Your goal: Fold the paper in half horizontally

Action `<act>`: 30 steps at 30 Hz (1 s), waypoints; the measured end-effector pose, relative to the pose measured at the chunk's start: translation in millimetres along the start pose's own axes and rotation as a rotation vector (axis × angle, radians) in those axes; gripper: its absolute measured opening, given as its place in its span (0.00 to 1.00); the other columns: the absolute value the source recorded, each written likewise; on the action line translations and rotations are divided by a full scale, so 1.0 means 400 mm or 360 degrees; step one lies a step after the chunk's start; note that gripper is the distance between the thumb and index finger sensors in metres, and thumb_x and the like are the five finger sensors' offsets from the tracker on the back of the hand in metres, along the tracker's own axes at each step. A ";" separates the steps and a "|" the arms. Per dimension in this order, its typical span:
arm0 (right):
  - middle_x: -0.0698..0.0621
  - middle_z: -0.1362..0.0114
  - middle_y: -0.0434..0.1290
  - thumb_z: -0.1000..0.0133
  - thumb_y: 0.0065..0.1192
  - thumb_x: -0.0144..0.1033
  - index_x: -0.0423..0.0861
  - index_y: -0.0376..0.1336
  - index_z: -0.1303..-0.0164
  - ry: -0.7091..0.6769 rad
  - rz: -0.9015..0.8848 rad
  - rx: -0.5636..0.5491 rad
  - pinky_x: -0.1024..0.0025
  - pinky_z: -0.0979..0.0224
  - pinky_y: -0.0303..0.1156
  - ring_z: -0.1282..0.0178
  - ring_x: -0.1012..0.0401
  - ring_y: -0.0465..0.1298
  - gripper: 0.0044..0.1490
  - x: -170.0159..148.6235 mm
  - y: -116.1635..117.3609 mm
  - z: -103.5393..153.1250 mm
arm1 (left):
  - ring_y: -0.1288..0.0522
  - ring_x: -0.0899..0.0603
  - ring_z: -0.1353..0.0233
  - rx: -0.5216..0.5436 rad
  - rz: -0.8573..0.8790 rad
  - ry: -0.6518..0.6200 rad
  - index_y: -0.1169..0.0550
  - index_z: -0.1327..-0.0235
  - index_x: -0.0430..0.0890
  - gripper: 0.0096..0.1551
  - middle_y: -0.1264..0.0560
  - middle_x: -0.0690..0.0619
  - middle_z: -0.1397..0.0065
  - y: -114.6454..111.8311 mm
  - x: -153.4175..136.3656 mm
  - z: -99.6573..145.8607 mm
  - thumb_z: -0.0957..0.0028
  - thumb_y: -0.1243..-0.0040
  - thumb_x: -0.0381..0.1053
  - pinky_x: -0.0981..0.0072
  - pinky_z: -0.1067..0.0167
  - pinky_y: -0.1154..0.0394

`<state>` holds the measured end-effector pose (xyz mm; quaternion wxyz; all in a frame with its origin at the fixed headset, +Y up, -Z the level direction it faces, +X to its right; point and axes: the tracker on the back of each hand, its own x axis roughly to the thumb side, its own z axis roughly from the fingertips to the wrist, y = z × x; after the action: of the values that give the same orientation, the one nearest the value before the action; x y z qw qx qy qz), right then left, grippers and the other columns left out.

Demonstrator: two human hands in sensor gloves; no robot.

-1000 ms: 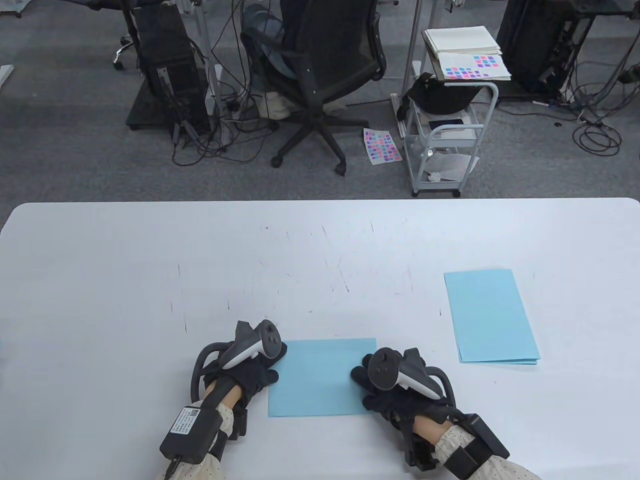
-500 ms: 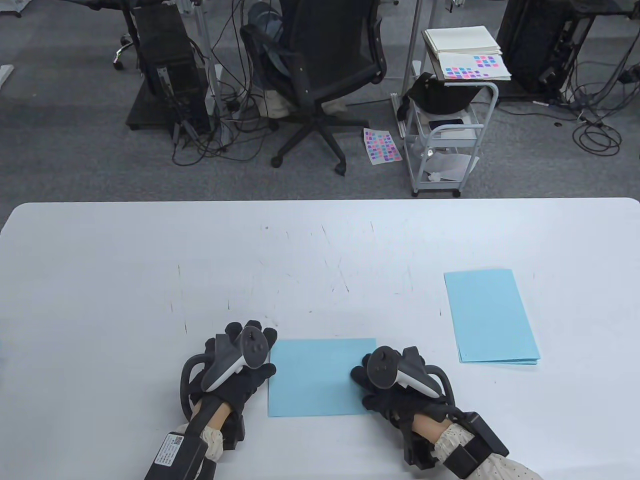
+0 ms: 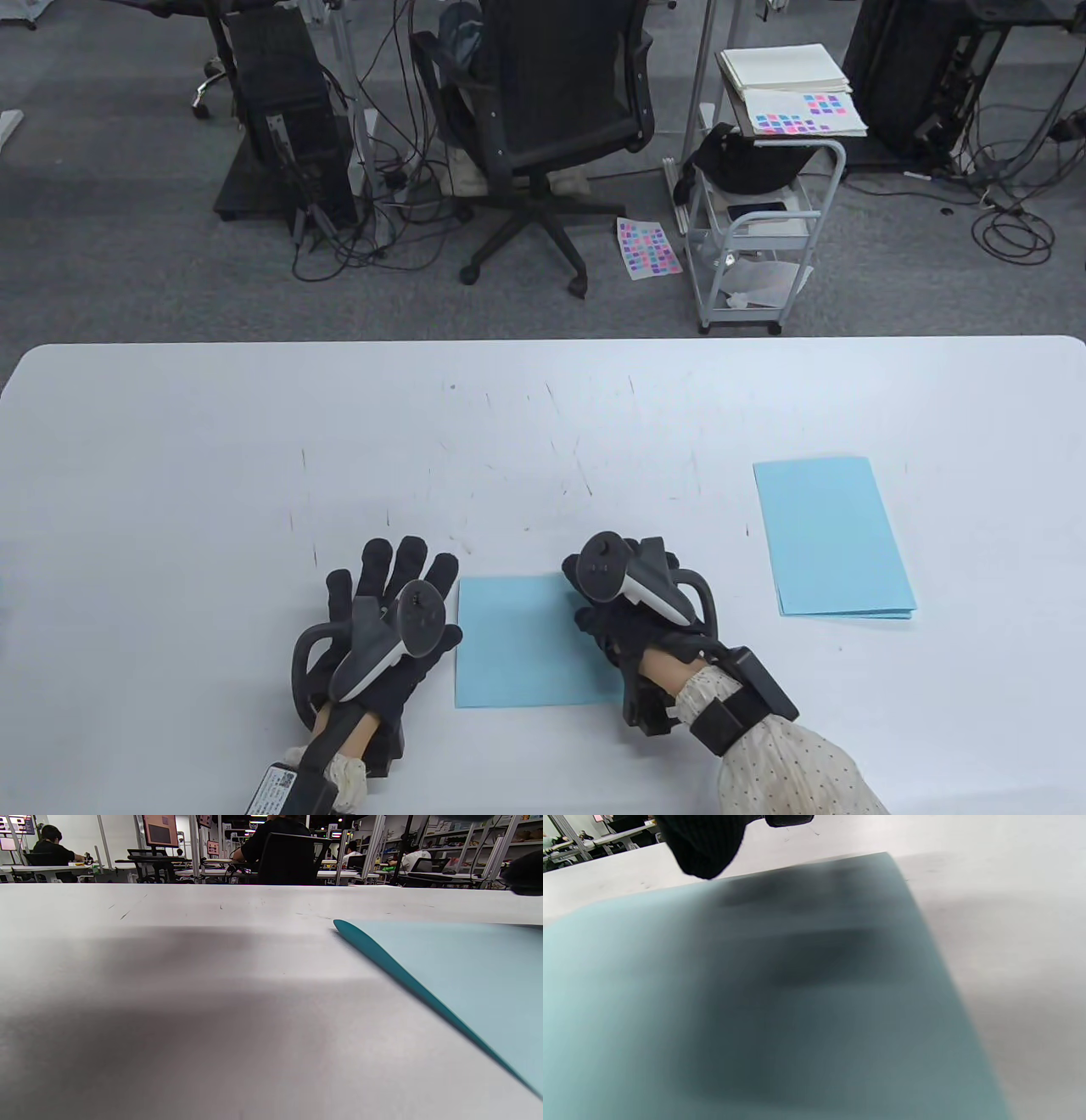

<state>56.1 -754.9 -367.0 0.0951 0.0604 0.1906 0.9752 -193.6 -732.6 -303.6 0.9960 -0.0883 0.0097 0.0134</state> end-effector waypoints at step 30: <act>0.55 0.40 0.74 0.49 0.59 0.37 0.62 0.61 0.38 0.0121 -0.0081 0.0008 0.38 0.20 0.44 0.22 0.45 0.62 0.27 -0.019 -0.043 -0.070 | 0.65 0.48 0.12 0.0024 0.0055 -0.0035 0.54 0.29 0.79 0.47 0.62 0.70 0.14 0.003 -0.021 0.002 0.62 0.49 0.71 0.38 0.16 0.60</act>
<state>62.0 -750.9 -400.1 0.1124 0.0188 0.1980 0.9736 -202.2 -731.6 -302.7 0.9963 -0.0806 0.0004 0.0314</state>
